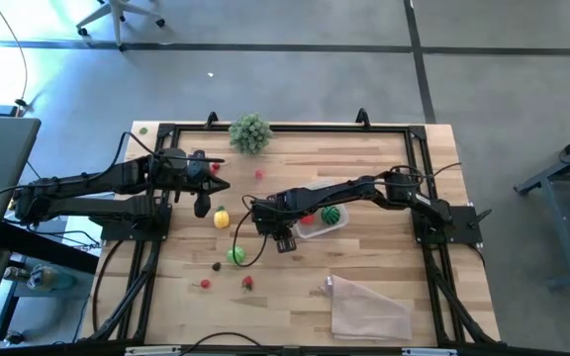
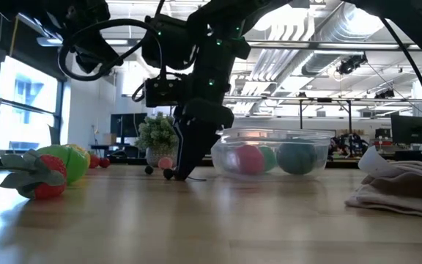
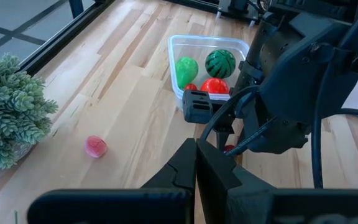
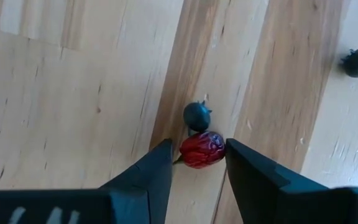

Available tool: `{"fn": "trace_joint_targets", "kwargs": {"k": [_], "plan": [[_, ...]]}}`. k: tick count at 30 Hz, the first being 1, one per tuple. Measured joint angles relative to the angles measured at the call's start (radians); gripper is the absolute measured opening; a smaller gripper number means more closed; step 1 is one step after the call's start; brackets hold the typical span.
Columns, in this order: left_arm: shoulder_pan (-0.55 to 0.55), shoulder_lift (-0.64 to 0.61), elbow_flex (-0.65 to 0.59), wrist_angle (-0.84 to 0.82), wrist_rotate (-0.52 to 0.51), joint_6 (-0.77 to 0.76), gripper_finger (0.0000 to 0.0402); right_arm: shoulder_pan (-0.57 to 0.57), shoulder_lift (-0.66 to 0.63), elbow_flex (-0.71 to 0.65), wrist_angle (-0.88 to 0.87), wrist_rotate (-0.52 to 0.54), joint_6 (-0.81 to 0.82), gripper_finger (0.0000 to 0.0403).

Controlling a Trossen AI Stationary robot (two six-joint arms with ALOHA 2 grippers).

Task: Pick and placing Produce into tupperware
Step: Put the red cherry into the transparent bin

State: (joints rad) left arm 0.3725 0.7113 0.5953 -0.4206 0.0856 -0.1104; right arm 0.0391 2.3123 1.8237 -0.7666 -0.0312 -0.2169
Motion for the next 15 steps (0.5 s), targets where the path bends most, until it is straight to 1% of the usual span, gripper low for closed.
{"fn": "trace_joint_targets", "kwargs": {"k": [8,15], "plan": [[0.0,0.0,0.0,0.0,0.0,0.0,0.0001,0.0,0.0,0.0,0.0,-0.005,0.008,0.0099],[0.0,0.0,0.0,0.0,0.0,0.0,0.0001,0.0,0.0,0.0,0.0,-0.004,0.019,0.009]]}}
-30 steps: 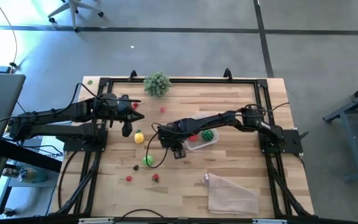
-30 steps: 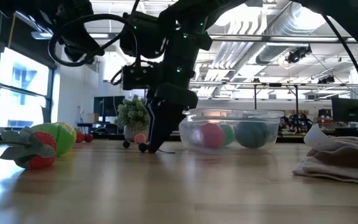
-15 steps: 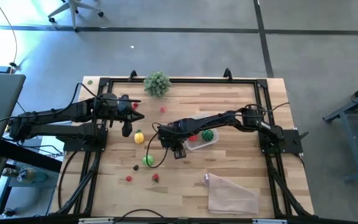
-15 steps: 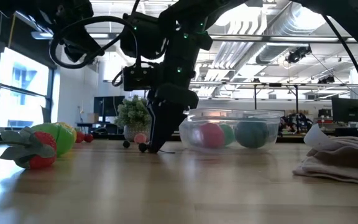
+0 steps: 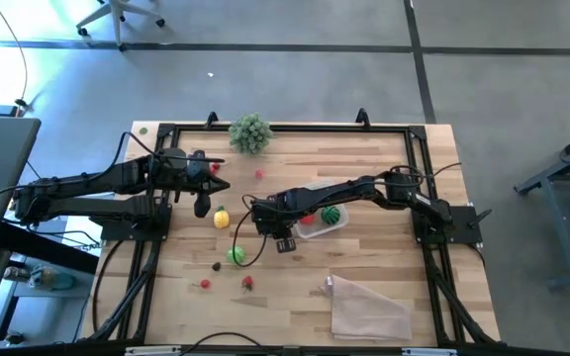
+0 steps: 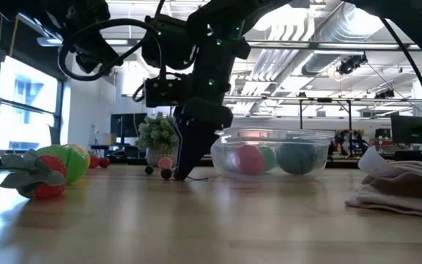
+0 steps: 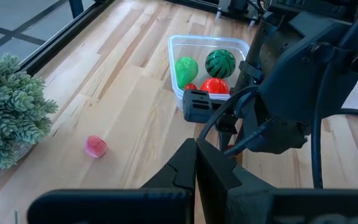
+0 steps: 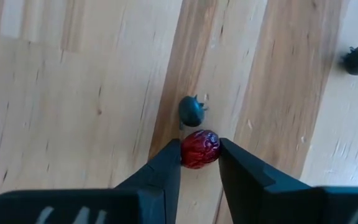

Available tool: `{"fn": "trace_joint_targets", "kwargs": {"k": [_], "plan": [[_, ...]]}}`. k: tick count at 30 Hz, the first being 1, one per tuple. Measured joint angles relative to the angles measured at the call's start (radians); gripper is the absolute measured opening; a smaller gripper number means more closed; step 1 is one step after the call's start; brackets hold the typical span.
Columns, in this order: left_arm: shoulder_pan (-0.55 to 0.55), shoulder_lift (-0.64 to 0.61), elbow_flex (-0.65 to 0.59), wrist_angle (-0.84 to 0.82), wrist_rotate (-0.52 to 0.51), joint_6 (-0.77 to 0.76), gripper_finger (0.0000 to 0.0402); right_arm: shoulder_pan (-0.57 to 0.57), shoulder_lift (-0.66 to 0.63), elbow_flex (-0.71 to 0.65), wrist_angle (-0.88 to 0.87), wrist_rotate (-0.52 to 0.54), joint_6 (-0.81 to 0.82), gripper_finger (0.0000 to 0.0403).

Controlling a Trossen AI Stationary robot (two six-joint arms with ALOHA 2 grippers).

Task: Pick and placing Produce into tupperware
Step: Put the red cherry into the transparent bin

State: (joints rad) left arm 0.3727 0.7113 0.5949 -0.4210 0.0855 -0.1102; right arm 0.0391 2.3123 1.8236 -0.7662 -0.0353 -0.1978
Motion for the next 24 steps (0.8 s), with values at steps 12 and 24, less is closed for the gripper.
{"fn": "trace_joint_targets", "kwargs": {"k": [12,24], "plan": [[0.0,0.0,0.0,0.0,0.0,0.0,0.0001,0.031,0.001,0.106,-0.095,0.094,0.016,0.0089],[0.0,0.0,0.0,0.0,0.0,0.0,0.0001,0.067,-0.001,0.267,-0.254,0.185,0.015,0.0089]]}}
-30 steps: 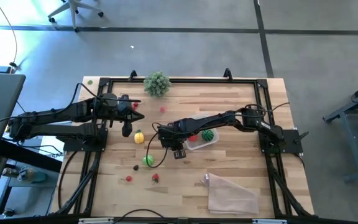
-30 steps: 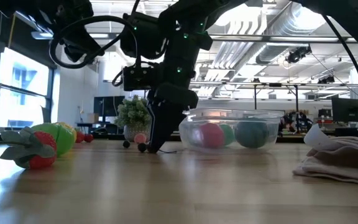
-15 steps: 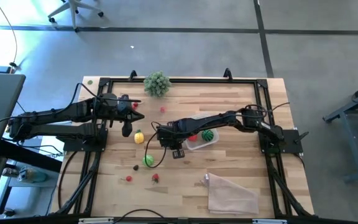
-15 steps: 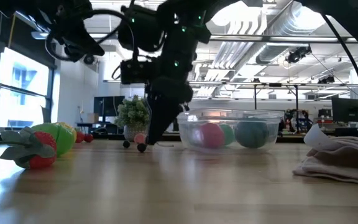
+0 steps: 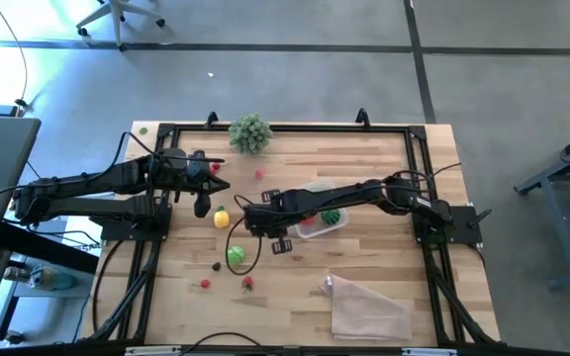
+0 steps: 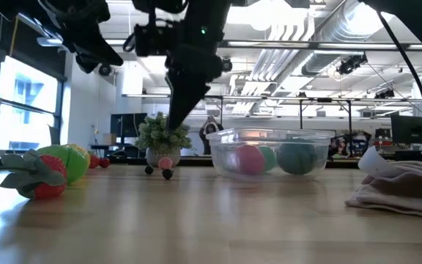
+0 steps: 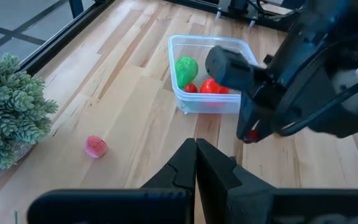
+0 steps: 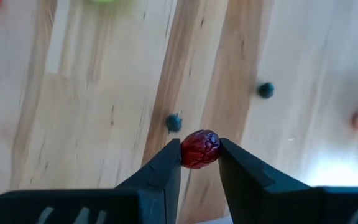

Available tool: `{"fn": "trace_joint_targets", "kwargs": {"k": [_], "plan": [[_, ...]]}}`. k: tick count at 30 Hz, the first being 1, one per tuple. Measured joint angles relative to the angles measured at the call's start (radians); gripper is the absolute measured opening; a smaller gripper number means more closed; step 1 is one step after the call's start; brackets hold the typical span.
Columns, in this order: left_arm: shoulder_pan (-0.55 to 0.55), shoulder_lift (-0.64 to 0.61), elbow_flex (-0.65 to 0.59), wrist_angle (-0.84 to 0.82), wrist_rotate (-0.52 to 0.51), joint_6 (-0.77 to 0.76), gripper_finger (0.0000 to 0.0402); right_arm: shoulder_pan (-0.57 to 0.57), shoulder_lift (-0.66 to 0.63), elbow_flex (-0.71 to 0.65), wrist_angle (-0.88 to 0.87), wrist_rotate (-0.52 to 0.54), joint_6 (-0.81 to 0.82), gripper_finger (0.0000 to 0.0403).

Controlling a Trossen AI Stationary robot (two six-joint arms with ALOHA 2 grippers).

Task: Pick and placing Produce into tupperware
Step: Put the red cherry into the transparent bin

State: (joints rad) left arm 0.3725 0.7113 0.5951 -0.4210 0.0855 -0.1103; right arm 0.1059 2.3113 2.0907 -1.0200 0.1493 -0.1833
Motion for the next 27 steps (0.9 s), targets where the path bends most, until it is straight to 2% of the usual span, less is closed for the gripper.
{"fn": "trace_joint_targets", "kwargs": {"k": [16,27], "plan": [[0.0,0.0,0.0,0.0,0.0,0.0,0.0001,-0.03,-0.167,0.006,-0.103,0.046,0.03,0.0078],[0.0,0.0,0.0,0.0,0.0,0.0,0.0001,-0.09,-0.195,0.005,-0.209,0.042,0.079,0.0062]]}}
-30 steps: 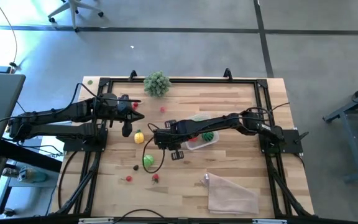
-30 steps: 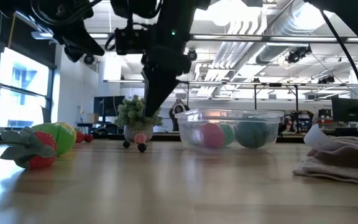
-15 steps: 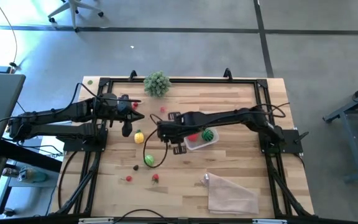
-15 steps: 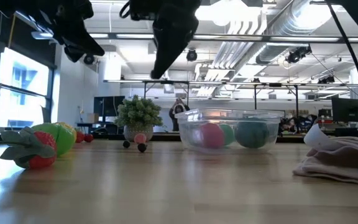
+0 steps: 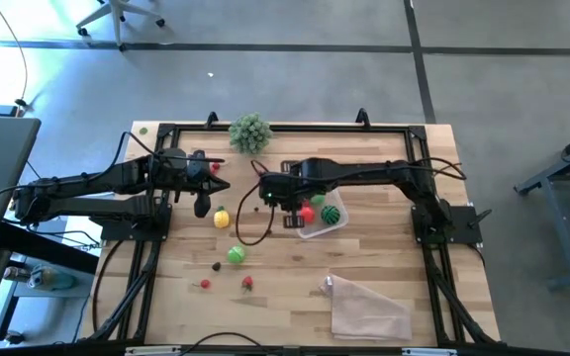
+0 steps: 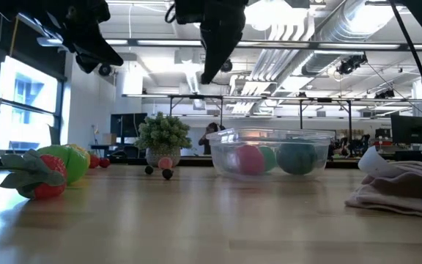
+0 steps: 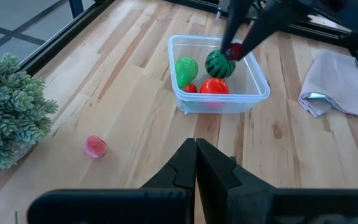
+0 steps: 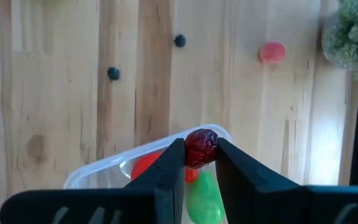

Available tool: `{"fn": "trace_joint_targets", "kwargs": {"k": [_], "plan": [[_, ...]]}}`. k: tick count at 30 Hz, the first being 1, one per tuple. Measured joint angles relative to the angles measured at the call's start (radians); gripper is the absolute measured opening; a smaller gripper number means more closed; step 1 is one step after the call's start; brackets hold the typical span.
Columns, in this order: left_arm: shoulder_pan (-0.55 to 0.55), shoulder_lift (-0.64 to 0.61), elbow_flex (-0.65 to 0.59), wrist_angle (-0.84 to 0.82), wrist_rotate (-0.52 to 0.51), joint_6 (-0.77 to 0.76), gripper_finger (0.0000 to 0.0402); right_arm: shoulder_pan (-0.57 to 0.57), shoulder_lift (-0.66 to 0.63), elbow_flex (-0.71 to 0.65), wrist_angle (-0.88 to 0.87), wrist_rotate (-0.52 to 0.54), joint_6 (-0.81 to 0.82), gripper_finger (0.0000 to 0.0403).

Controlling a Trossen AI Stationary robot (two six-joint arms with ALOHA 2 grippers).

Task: Pick and placing Produce into tupperware
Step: Put the red cherry into the transparent bin

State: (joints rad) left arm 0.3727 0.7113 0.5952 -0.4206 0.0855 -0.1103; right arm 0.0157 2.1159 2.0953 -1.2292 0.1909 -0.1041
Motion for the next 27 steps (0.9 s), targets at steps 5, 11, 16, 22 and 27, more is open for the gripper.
{"fn": "trace_joint_targets", "kwargs": {"k": [5,11,16,22,27], "plan": [[0.0,0.0,0.0,0.0,0.0,0.0,0.0001,-0.028,0.0,0.0,-0.003,-0.018,0.003,0.0062],[0.0,0.0,0.0,0.0,0.0,0.0,0.0001,-0.056,-0.018,-0.051,0.058,-0.054,0.002,0.0062],[0.0,0.0,0.0,0.0,0.0,0.0,0.0001,-0.071,-0.151,-0.287,0.256,-0.085,0.006,0.0062],[0.0,0.0,0.0,0.0,0.0,0.0,0.0001,-0.07,-0.413,-0.686,0.565,-0.095,0.078,0.0062],[0.0,0.0,0.0,0.0,0.0,0.0,0.0001,-0.065,-0.56,-0.967,0.757,-0.098,0.152,0.0062]]}}
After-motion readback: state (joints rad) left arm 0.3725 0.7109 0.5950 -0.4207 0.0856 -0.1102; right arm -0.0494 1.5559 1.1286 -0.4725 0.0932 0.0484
